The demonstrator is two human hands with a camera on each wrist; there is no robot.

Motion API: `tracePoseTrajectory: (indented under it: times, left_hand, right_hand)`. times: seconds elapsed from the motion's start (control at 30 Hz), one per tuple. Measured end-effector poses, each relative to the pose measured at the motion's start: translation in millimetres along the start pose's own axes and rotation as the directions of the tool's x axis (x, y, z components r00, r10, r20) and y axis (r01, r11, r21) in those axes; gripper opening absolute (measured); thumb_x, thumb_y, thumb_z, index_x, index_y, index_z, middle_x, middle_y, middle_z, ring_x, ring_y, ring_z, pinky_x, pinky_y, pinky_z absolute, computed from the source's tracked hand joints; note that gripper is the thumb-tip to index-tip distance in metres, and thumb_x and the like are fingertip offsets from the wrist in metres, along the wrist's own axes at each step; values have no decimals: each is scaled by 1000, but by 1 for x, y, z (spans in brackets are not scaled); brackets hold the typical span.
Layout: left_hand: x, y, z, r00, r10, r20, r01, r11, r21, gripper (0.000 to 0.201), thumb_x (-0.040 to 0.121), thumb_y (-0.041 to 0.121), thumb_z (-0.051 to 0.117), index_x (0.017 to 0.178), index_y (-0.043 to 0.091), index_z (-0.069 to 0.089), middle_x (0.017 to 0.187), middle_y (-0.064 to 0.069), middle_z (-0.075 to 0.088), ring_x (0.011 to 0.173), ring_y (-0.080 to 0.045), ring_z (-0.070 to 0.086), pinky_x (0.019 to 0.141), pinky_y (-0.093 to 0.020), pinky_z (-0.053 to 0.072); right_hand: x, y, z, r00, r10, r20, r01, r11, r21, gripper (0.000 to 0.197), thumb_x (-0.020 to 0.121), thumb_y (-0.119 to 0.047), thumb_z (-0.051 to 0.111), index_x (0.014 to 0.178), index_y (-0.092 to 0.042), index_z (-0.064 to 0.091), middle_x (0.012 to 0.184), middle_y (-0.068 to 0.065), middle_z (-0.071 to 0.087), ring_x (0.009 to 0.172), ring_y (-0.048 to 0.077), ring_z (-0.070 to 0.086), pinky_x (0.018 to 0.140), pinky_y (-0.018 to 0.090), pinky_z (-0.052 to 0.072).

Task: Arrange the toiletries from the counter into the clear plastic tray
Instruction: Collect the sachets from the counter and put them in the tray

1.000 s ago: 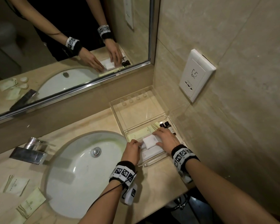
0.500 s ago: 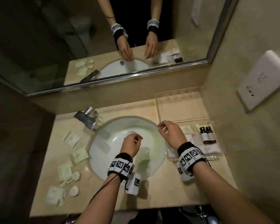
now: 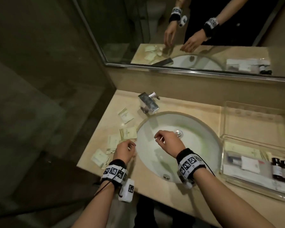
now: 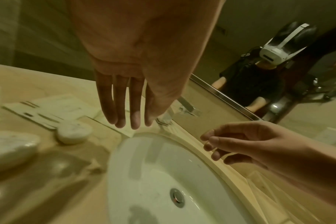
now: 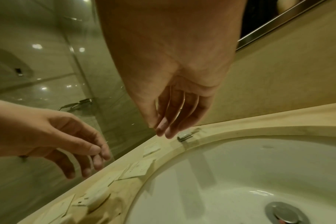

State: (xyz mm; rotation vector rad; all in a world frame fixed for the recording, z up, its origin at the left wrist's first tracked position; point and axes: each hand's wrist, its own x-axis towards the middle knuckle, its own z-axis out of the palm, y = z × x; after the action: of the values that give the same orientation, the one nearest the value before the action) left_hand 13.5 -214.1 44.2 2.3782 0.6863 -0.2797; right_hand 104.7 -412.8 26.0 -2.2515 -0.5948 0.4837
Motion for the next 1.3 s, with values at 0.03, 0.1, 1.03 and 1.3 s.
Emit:
tracePoseTrajectory:
  times: [0.03, 0.1, 1.03, 1.3]
  left_hand:
    - [5, -12, -6, 1000, -18, -2, 18, 1000, -13, 12, 90, 16, 56, 93, 19, 67, 93, -1, 69, 84, -18, 64, 79, -33, 54]
    - [15, -36, -18, 999, -54, -2, 54, 998, -32, 11, 89, 16, 57, 93, 19, 67, 93, -1, 68, 85, -19, 64, 79, -33, 54]
    - [132, -128, -53, 973, -223, 57, 223, 975, -1, 44, 77, 27, 75, 114, 11, 57, 112, -8, 61, 103, -29, 61, 88, -42, 53]
    - [134, -76, -75, 996, 13, 86, 11, 961, -275, 19, 83, 21, 65, 93, 16, 49, 94, -8, 67, 85, -28, 65, 80, -45, 57]
  right_hand:
    - [7, -7, 10, 1000, -4, 18, 5, 1000, -16, 13, 91, -22, 58, 100, -20, 66, 90, -7, 68, 80, 15, 63, 77, 34, 53]
    - [22, -21, 29, 999, -5, 48, 8, 998, -61, 13, 92, -24, 57, 101, -20, 65, 92, -6, 68, 80, 16, 63, 76, 33, 53]
    - [146, -70, 130, 956, 293, 32, -267, 908, -322, 42, 83, -23, 72, 119, -14, 54, 113, 10, 64, 99, 28, 61, 87, 39, 51]
    - [115, -70, 76, 960, 257, -107, -252, 966, 59, 22, 83, -20, 69, 104, -17, 63, 90, 4, 68, 75, 21, 62, 64, 27, 47]
